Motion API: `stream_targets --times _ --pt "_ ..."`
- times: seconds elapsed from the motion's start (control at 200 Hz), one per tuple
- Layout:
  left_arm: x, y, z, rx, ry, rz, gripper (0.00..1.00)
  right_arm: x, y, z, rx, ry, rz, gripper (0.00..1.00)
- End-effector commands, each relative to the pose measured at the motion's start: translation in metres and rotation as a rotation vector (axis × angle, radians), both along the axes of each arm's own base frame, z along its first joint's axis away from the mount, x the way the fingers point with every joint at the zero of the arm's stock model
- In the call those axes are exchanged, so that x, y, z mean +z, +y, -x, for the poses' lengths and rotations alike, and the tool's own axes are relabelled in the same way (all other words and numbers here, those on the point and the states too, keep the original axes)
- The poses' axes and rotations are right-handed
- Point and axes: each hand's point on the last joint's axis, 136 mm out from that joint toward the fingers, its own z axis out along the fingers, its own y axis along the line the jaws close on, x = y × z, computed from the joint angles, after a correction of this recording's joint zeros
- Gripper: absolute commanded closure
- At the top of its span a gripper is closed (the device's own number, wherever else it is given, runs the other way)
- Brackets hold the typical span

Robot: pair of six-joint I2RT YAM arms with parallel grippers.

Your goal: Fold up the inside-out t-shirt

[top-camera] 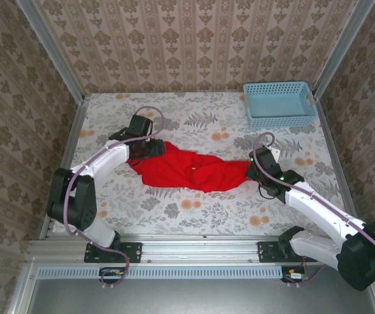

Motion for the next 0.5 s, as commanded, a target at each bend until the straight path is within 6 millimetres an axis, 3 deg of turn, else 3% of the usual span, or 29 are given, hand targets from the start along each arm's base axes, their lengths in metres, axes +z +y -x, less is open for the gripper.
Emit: stream_targets --times 0.0,0.175,0.37,0.495 --pt "0.001 -0.001 -0.013 -0.013 -0.008 -0.022 0.42 0.004 0.004 -0.004 0.004 -0.008 -0.021 1.0" --pt "-0.008 0.005 -0.022 0.004 0.0 -0.046 0.67 0.005 0.004 -0.003 0.018 -0.004 -0.011 1.0" --pt "-0.003 0.01 -0.029 0.02 -0.02 -0.044 1.0 0.011 0.004 -0.004 0.033 -0.008 0.002 1.0" --pt "0.017 0.017 -0.03 0.033 -0.074 -0.032 1.0 0.019 0.002 -0.004 0.038 -0.011 0.019 1.0"
